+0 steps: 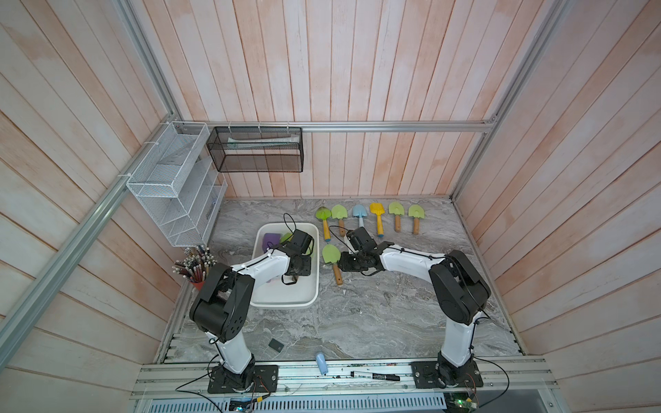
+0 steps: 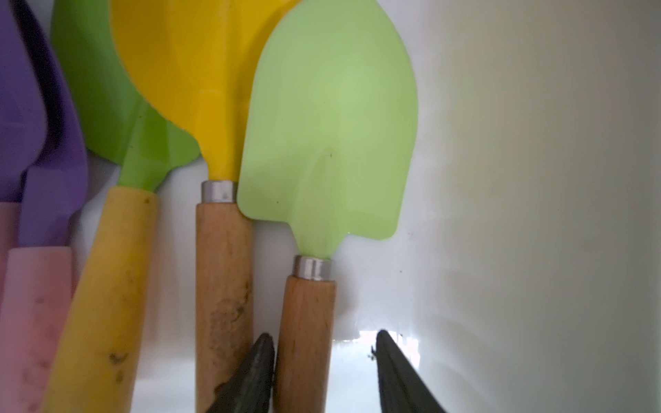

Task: Take the shovel out of the storage box
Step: Pick up the shovel from the storage box.

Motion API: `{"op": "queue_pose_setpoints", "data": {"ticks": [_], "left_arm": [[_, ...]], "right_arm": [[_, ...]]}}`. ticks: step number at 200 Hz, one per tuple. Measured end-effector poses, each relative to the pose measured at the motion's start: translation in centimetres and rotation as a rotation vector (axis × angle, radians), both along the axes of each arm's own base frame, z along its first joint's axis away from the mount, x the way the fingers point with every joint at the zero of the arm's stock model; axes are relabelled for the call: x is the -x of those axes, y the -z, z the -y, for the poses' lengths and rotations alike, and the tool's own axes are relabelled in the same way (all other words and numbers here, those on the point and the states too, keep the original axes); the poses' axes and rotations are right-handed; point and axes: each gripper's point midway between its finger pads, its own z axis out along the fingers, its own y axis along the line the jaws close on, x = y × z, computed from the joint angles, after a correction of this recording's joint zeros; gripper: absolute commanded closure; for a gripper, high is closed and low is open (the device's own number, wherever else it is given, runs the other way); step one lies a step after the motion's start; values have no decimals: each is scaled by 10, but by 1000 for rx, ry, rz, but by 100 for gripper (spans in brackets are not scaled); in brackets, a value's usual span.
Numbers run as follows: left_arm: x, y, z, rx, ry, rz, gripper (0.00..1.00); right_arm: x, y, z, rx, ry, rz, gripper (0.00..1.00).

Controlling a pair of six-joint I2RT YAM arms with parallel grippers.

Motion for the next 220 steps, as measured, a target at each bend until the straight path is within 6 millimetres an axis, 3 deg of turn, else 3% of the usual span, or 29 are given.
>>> {"op": "queue_pose_setpoints", "data": {"ticks": [54, 121, 154, 182, 220], "left_arm": [[15, 14, -10, -149, 23, -52, 64], [20, 14, -12, -211, 40, -51, 89], [23, 11, -13, -214, 42, -64, 94], [27, -13, -10, -164, 48, -38, 94], [22, -73, -3, 52, 34, 64, 96]], "right_arm": [[-2, 2, 4, -4, 9, 5, 63], [-2, 4, 6, -9, 11, 6, 64], [0, -6, 8, -26, 11, 28, 63], [-2, -28, 7, -60, 13, 71, 61], [-7, -59, 3, -118, 11, 134, 46]]}}
